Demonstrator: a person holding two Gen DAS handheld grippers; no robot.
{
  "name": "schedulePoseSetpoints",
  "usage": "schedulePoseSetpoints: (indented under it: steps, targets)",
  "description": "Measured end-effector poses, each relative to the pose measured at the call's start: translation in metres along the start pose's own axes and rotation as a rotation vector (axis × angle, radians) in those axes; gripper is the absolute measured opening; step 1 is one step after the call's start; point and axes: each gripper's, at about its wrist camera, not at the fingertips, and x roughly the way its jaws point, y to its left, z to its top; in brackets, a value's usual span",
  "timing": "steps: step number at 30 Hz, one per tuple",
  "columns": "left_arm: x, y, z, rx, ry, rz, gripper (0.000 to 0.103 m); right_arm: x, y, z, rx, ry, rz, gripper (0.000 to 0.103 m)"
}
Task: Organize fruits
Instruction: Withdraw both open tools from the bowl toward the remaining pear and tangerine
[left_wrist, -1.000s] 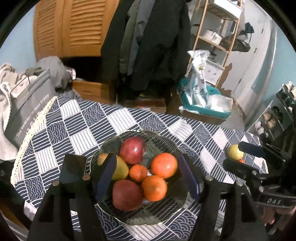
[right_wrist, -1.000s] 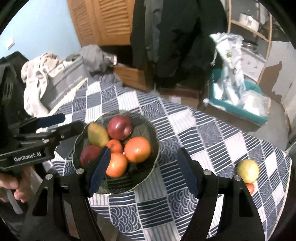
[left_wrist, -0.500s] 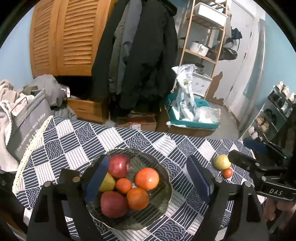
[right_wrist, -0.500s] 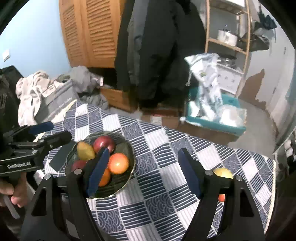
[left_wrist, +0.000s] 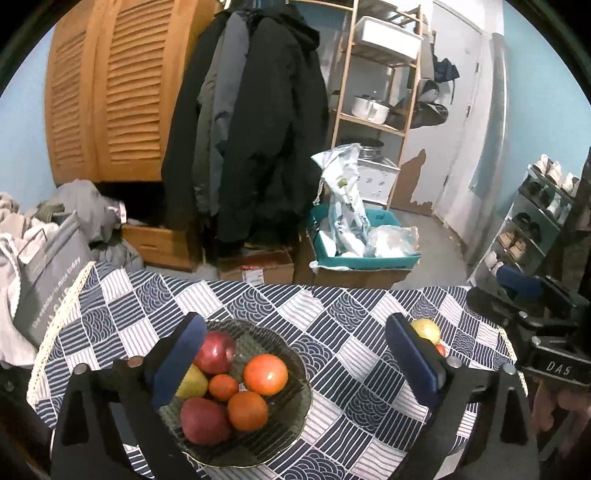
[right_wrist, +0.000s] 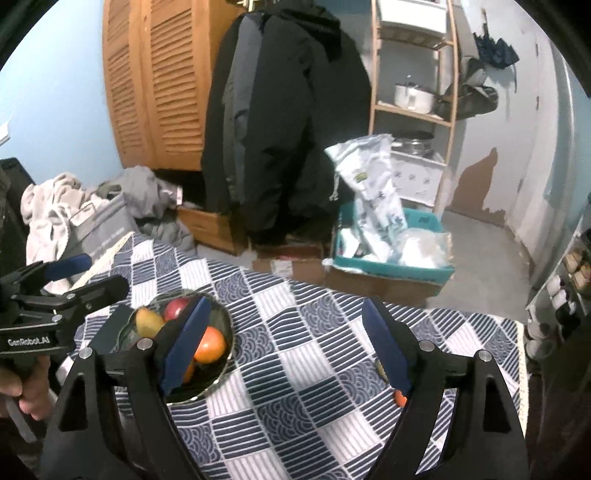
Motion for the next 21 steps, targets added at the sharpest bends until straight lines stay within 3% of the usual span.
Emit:
schedulePoseSetpoints:
  steps: [21]
  targets:
    - [0.013,-0.075,0.008,0.134,-0.002,-0.001,0.102,-0.042,-0.086,-0.016,0.085,-0.075,-0.179,0.085]
